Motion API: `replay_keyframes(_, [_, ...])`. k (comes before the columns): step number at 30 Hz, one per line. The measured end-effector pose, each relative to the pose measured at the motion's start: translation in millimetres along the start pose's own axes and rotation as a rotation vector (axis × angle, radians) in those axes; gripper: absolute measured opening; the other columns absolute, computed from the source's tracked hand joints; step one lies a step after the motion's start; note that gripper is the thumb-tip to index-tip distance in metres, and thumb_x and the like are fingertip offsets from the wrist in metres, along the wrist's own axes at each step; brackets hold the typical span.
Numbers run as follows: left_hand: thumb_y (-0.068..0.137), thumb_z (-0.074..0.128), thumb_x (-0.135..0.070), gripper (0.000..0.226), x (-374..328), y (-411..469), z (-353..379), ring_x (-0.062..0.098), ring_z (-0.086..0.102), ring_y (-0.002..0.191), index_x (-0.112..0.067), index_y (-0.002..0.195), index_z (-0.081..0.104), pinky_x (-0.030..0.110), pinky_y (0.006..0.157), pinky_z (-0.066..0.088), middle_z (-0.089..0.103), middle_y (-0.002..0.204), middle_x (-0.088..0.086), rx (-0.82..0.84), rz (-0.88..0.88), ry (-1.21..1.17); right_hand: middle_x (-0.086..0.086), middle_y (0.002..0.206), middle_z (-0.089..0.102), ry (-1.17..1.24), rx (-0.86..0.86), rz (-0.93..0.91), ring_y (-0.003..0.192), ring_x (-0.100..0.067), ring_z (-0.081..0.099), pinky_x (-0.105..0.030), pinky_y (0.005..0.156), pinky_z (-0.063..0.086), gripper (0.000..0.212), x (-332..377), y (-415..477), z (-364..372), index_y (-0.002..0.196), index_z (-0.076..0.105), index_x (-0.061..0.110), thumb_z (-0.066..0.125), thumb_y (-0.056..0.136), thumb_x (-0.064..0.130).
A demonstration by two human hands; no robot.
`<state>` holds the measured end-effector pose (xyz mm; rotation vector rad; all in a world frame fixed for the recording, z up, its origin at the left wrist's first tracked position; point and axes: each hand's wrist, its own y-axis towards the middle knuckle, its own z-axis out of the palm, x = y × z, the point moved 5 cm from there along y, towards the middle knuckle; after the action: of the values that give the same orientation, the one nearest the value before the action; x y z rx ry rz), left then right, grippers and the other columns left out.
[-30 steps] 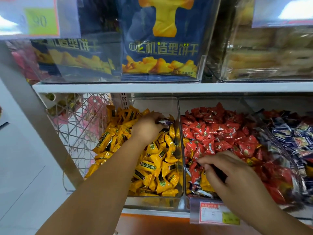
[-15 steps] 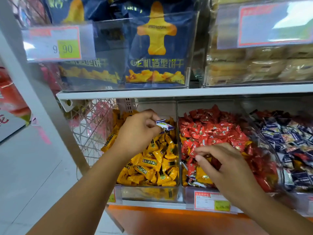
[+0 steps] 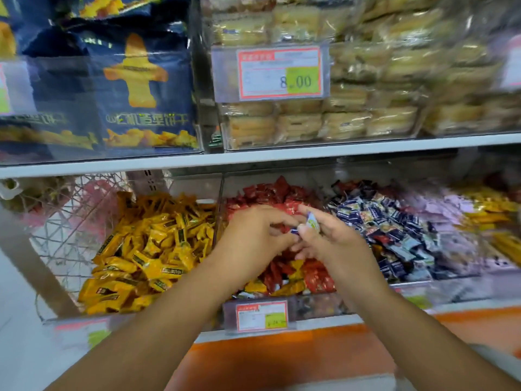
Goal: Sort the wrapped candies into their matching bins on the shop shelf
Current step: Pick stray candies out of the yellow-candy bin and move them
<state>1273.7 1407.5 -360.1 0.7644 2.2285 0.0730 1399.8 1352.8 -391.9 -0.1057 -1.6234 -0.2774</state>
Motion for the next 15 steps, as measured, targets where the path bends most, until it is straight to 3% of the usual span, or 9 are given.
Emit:
replay_keyframes(4, [0.087, 0.068, -0.007, 0.038, -11, 6, 27, -0.005, 0.065, 0.084, -0.032, 0.115, 0.067, 0.016, 0.084, 0.052, 0.068, 0.101, -0.014, 0.076, 0.005, -0.255, 0.006, 0.077, 0.071, -0.242, -0.132, -0.111, 0.065, -0.006, 0.066, -0.016, 0.06, 0.05, 0.022, 2, 5, -29, 0.096, 0.063, 0.035, 0.06, 0.093, 0.014])
replay_keyframes(7, [0.091, 0.062, 0.0, 0.045, -20, 5, 32, -0.008, 0.063, 0.098, -0.029, 0.125, 0.053, 0.011, 0.084, 0.049, 0.064, 0.111, -0.01, 0.165, -0.016, -0.459, 0.005, 0.086, 0.069, -0.307, -0.229, -0.156, 0.069, -0.003, 0.065, -0.013, 0.061, 0.05, 0.02, 4, 8, -46, 0.098, 0.063, 0.033, 0.059, 0.094, 0.013])
replay_keyframes(11, [0.093, 0.061, -0.014, 0.038, 1, 3, -3, -0.009, 0.057, 0.108, -0.042, 0.118, 0.054, 0.013, 0.092, 0.047, 0.061, 0.121, -0.016, 0.005, 0.009, -0.254, 0.005, 0.085, 0.065, -0.466, -0.256, -0.145, 0.062, -0.009, 0.058, -0.019, 0.05, 0.042, 0.023, 5, 15, -62, 0.117, 0.06, 0.031, 0.058, 0.096, 0.022])
replay_keyframes(15, [0.092, 0.063, -0.025, 0.029, 43, -15, -40, 0.0, 0.056, 0.111, -0.04, 0.116, 0.062, 0.022, 0.098, 0.043, 0.058, 0.12, -0.019, -0.13, 0.012, 0.042, -0.01, 0.111, 0.061, -0.767, -0.362, -0.154, 0.09, -0.022, 0.057, -0.034, 0.073, 0.042, 0.037, 9, 27, -79, 0.13, 0.058, 0.026, 0.061, 0.093, 0.027])
